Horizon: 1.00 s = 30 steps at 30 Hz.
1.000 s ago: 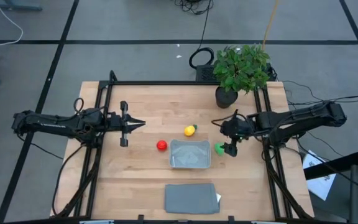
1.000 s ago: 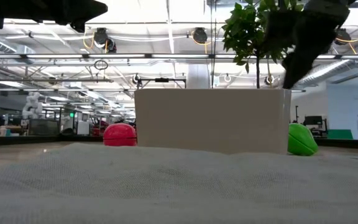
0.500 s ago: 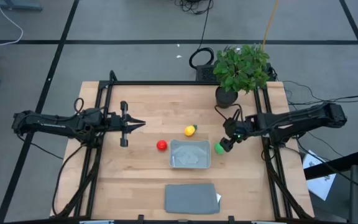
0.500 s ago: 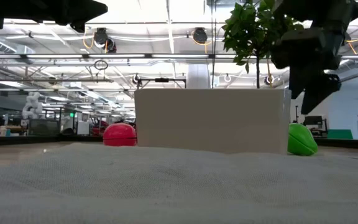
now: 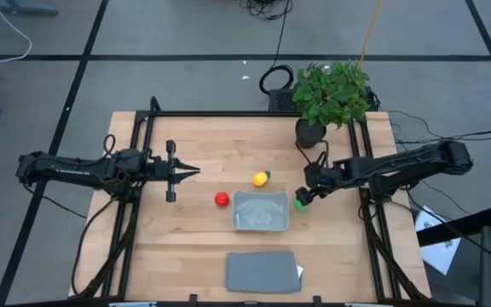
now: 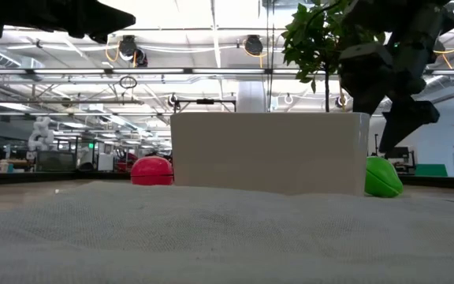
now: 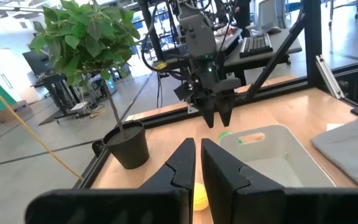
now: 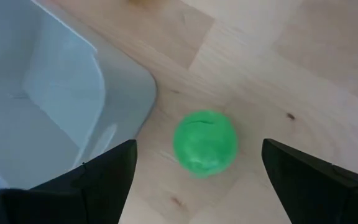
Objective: Pick and placing Produce into tupperware
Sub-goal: Put the pear into the gray bin
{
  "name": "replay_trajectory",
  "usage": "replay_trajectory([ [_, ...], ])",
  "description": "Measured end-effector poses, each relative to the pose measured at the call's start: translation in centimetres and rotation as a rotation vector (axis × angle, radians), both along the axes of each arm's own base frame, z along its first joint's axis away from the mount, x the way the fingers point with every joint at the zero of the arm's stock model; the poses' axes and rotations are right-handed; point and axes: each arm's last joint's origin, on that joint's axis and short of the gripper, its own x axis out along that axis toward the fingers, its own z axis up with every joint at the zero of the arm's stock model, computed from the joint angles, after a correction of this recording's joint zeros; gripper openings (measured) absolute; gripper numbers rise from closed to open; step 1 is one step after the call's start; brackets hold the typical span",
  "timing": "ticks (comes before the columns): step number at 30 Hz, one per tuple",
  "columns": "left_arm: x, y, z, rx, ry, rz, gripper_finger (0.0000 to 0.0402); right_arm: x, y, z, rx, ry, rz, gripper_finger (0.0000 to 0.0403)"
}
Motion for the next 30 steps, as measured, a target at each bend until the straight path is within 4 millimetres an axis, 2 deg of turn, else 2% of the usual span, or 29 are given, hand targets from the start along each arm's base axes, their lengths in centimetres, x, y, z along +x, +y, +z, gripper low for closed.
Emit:
replay_trajectory([
  [22, 0.0, 0.0, -0.1, 0.024, 0.008, -0.001, 0.0031, 1.2, 0.7, -1.8, 0.049, 0.075, -0.029, 0.0338],
  [30, 0.0, 0.0, -0.1, 0.024, 0.013, -0.001, 0.0031, 1.8, 1.0, -3.1, 0.064, 0.118, -0.015, 0.0338],
])
